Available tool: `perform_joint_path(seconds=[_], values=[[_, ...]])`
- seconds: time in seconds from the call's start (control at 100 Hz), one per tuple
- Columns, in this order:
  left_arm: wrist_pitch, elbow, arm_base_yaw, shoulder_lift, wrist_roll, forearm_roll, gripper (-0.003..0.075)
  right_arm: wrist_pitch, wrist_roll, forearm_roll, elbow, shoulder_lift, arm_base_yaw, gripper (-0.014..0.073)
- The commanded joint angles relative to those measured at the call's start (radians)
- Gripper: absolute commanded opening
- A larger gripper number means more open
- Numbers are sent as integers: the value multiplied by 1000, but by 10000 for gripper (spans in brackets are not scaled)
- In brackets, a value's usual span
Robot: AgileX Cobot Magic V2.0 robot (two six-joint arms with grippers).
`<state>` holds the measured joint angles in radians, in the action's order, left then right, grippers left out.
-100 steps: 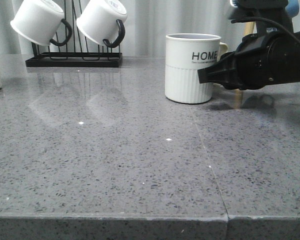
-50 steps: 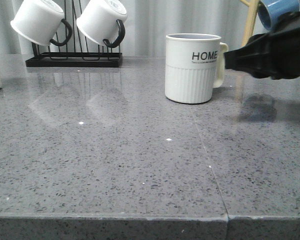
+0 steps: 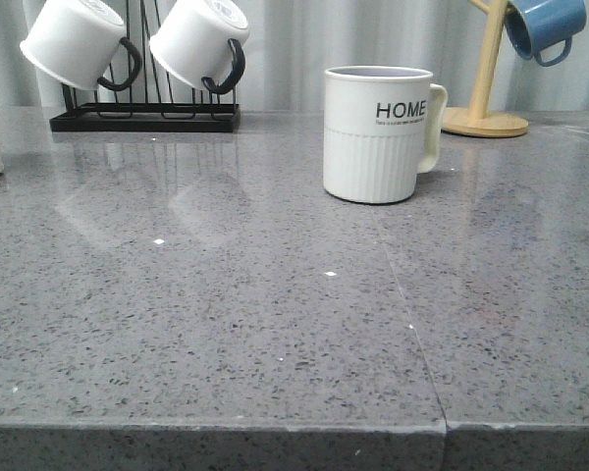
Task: Place milk next to cup
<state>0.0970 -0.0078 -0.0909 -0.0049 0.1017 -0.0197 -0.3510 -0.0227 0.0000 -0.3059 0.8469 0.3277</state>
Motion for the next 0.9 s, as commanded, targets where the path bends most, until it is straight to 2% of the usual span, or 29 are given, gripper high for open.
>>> perform_joint_path(seconds=[0.0,0.27,0.53,0.73,0.89], values=[[-71,62,2,-29,7,-3,-20,27,0,0,-6,-117,-1,-67],[-71,62,2,-29,7,-3,-20,423,0,0,-4,-471,-1,-67],[-78,55,2,-29,7,20,-20,713,0,0,-4,-724,-1,-67],[-57,-38,2,-29,7,20,-21,806,0,0,-4,-763,-1,-67],[69,-221,2,6,7,-44,-20,809,0,0,-4,-763,-1,-67]])
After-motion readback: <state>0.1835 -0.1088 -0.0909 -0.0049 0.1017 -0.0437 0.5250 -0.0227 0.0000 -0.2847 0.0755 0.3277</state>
